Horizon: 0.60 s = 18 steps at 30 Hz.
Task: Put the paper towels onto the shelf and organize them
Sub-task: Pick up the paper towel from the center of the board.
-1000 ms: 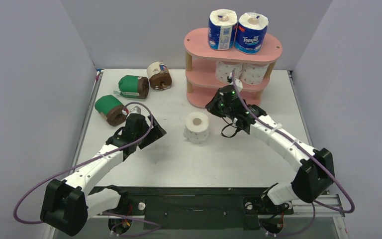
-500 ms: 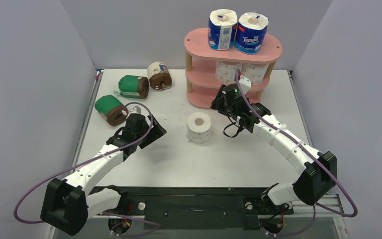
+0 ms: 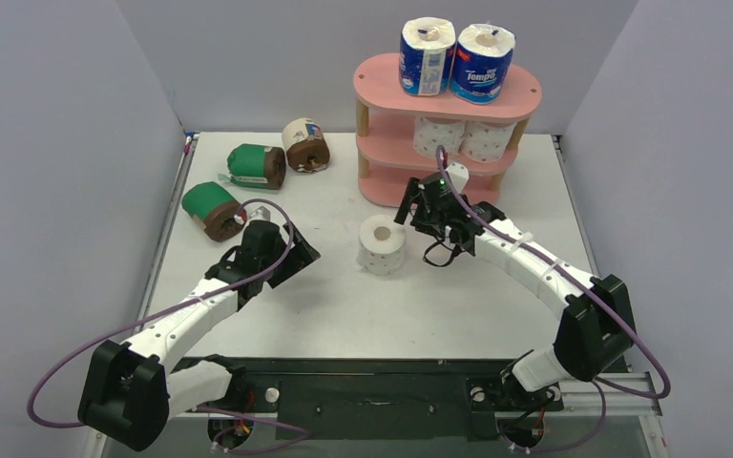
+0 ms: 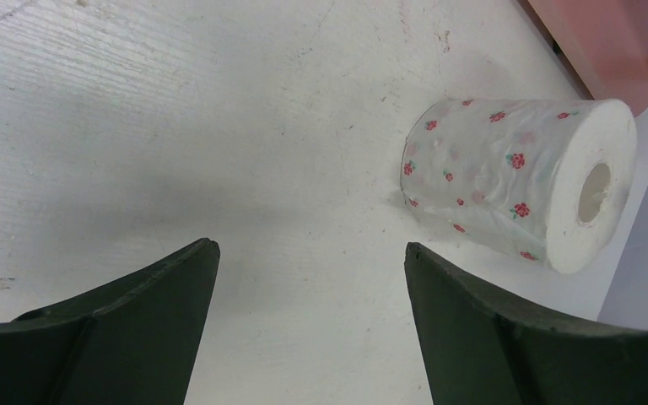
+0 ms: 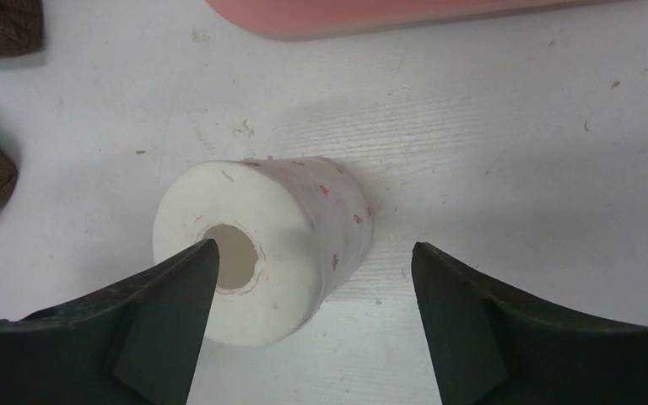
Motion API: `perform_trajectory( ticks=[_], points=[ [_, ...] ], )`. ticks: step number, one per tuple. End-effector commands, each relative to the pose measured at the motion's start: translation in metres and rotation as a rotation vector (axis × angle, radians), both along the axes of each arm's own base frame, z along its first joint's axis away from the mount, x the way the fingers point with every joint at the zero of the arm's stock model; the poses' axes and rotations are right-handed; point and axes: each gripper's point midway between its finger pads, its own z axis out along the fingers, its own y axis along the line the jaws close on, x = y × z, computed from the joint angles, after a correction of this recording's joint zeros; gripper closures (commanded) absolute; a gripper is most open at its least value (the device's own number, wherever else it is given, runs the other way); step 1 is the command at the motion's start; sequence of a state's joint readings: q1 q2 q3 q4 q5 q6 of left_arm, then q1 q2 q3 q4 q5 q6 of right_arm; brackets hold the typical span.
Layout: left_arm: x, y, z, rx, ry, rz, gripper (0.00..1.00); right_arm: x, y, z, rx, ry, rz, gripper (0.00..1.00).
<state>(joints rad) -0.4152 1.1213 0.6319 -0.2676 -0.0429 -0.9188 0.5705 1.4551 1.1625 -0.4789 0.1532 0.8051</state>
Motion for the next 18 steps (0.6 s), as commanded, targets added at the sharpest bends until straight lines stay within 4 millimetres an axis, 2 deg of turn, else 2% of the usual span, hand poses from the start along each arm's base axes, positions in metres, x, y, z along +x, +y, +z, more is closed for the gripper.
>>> perform_trajectory(
  ticks=[1,6,13,18],
  points=[
    [0.008,-0.006,0.013,-0.044,-0.055,0.001,0.21,0.002,0.006,-0.010,-0.068,0.046,0.026,0.21],
    [0.006,-0.007,0.008,-0.039,-0.042,-0.004,0.21,0.000,0.020,-0.015,-0.142,0.062,0.075,0.30],
    [0.004,-0.009,0.004,-0.041,-0.035,-0.011,0.21,0.002,0.027,-0.017,-0.153,0.070,0.089,0.42],
    [0.004,-0.009,0.003,-0.045,-0.038,-0.008,0.21,0.003,0.030,-0.025,-0.158,0.087,0.095,0.48]
  ],
)
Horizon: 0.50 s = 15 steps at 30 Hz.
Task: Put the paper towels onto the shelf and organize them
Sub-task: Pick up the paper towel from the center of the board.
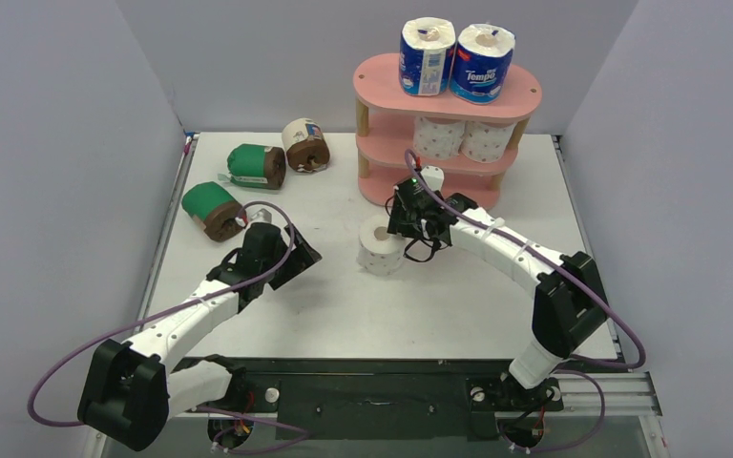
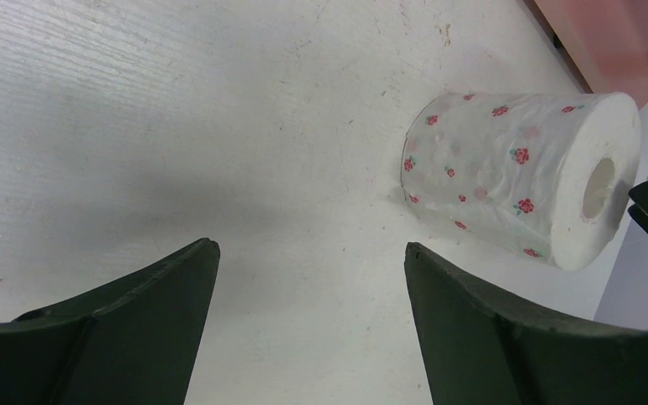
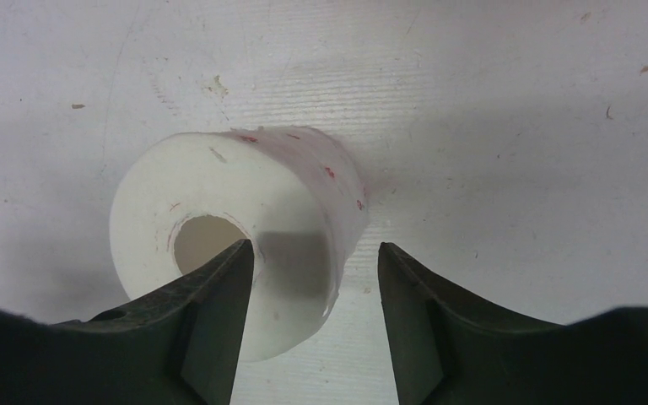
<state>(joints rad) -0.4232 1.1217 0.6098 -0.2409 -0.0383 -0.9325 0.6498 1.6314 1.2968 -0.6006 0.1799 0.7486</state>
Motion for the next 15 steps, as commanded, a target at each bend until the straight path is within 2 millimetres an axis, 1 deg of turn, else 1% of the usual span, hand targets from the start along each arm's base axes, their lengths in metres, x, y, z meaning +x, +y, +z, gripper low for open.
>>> perform_trajectory(
  ticks=[1,6,10,15],
  points=[
    [0.006,-0.006,0.007,-0.032,-0.037,-0.007,0.21,0.008,0.004,0.007,-0.007,-0.024,-0.002,0.49],
    [0.004,-0.007,0.004,-0.036,-0.034,-0.007,0.21,0.008,0.009,0.002,-0.002,-0.014,0.007,0.48],
    [0.003,-0.006,0.003,-0.037,-0.032,-0.007,0.21,0.006,0.011,-0.001,-0.001,-0.006,0.012,0.42],
    [0.002,-0.008,0.002,-0.041,-0.033,-0.009,0.21,0.005,0.014,-0.007,-0.010,0.002,0.018,0.40]
  ],
)
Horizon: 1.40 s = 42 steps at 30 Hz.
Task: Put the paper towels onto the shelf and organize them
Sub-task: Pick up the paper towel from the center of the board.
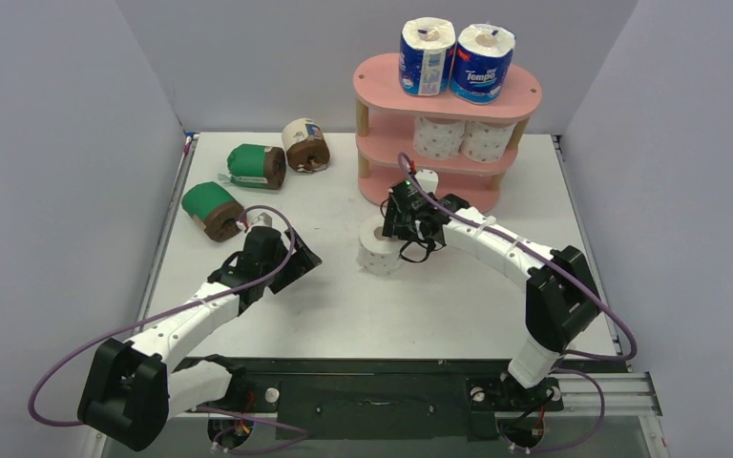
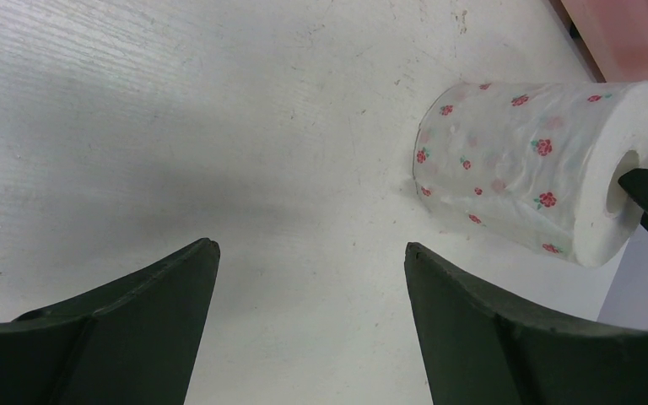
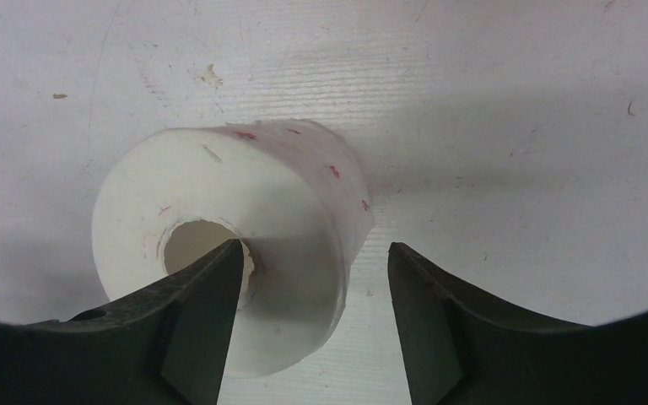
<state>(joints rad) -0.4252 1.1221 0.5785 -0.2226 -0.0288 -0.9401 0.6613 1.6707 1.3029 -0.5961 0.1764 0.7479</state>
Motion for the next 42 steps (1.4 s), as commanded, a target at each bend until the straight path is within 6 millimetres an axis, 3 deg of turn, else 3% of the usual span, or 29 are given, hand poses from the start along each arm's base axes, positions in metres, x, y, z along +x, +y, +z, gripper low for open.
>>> perform_trajectory(
  ticks=[1,8,16,22,25,28,42],
  points=[
    [0.007,-0.007,0.012,-0.035,-0.049,-0.005,0.21,0.005,0.007,0.005,0.005,-0.021,0.003,0.41],
    [0.006,-0.008,0.010,-0.036,-0.048,-0.008,0.21,0.006,0.008,0.000,0.002,-0.014,0.003,0.46],
    [0.006,-0.008,0.010,-0.036,-0.047,-0.007,0.21,0.003,0.010,-0.006,0.011,0.010,0.000,0.67],
    [0.006,-0.008,0.010,-0.036,-0.047,-0.007,0.21,0.003,0.007,0.007,0.042,0.000,-0.019,0.79],
    [0.008,-0.009,0.012,-0.036,-0.054,-0.006,0.21,0.004,0.004,0.025,0.093,-0.013,-0.042,0.93],
    [0.010,-0.009,0.015,-0.035,-0.059,-0.007,0.21,0.009,-0.002,0.051,0.152,-0.043,-0.077,1.00],
    [0.042,-0.029,0.064,-0.031,-0.160,-0.030,0.21,0.056,-0.026,0.161,0.361,-0.219,-0.255,1.00]
  ],
)
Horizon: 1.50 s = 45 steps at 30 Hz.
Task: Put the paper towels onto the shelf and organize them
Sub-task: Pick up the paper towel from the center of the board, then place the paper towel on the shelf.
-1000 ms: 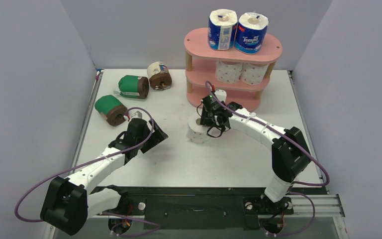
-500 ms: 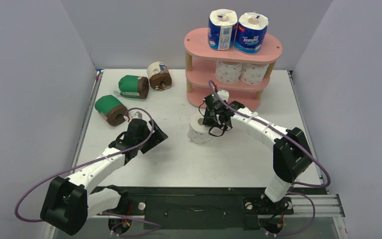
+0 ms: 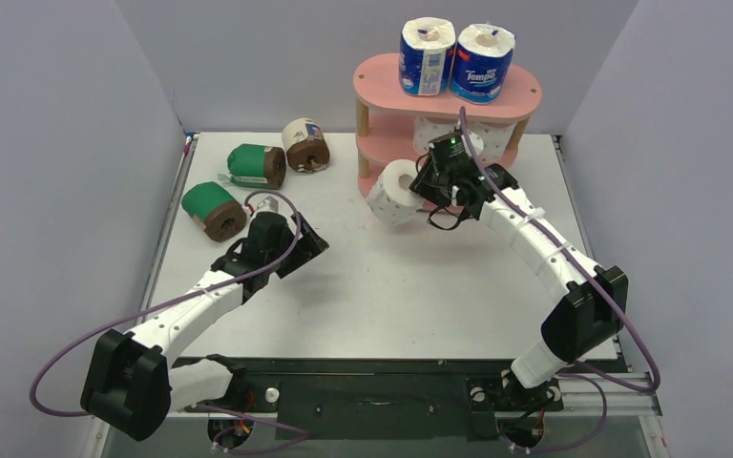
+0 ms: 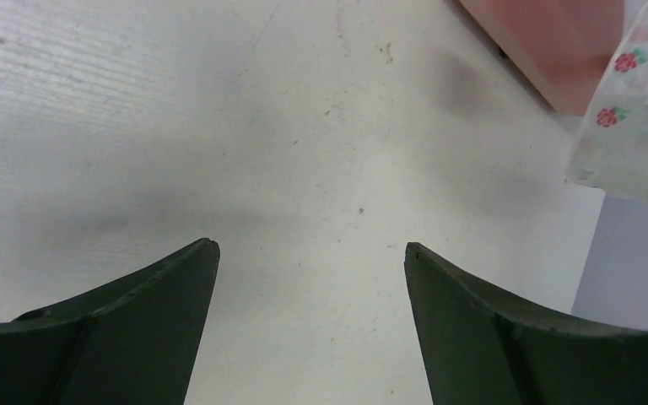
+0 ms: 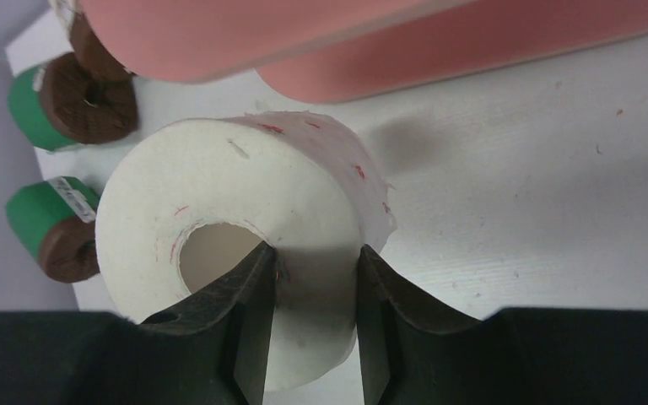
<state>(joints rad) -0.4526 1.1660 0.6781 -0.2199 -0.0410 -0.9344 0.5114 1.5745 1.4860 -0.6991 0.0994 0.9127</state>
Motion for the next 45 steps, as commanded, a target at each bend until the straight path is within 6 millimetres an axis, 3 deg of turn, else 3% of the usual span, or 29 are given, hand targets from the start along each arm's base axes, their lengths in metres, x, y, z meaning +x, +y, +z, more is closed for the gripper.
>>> perform_trajectory(
  ticks=[1,10,15,17,18,25,33,37,45],
  points=[
    [0.024,-0.015,0.036,-0.018,-0.099,-0.011,0.21,0.023,0.004,0.062,0.088,-0.131,-0.048,1.00],
    [0.056,-0.040,0.071,-0.082,-0.168,-0.008,0.21,0.047,0.007,0.097,0.073,-0.185,-0.060,1.00],
    [0.084,-0.056,0.102,-0.153,-0.289,-0.004,0.18,0.056,0.005,0.101,0.042,-0.194,-0.074,1.00],
    [0.093,-0.061,0.112,-0.187,-0.356,-0.009,0.11,0.058,0.003,0.103,0.031,-0.201,-0.082,1.00],
    [0.099,-0.063,0.118,-0.208,-0.398,-0.007,0.00,0.059,0.002,0.101,0.024,-0.198,-0.088,1.00],
    [0.118,-0.064,0.157,-0.152,-0.655,-0.072,0.03,0.065,-0.002,0.105,-0.002,-0.211,-0.107,1.00],
    [0.117,-0.074,0.176,-0.119,-0.924,-0.198,0.03,0.066,0.004,0.113,-0.005,-0.232,-0.104,1.00],
    [0.116,-0.082,0.182,-0.123,-1.000,-0.251,0.03,0.068,0.008,0.116,-0.002,-0.231,-0.098,1.00],
    [0.109,-0.078,0.193,-0.101,-1.083,-0.262,0.03,0.067,0.016,0.123,0.004,-0.247,-0.092,1.00]
  ],
)
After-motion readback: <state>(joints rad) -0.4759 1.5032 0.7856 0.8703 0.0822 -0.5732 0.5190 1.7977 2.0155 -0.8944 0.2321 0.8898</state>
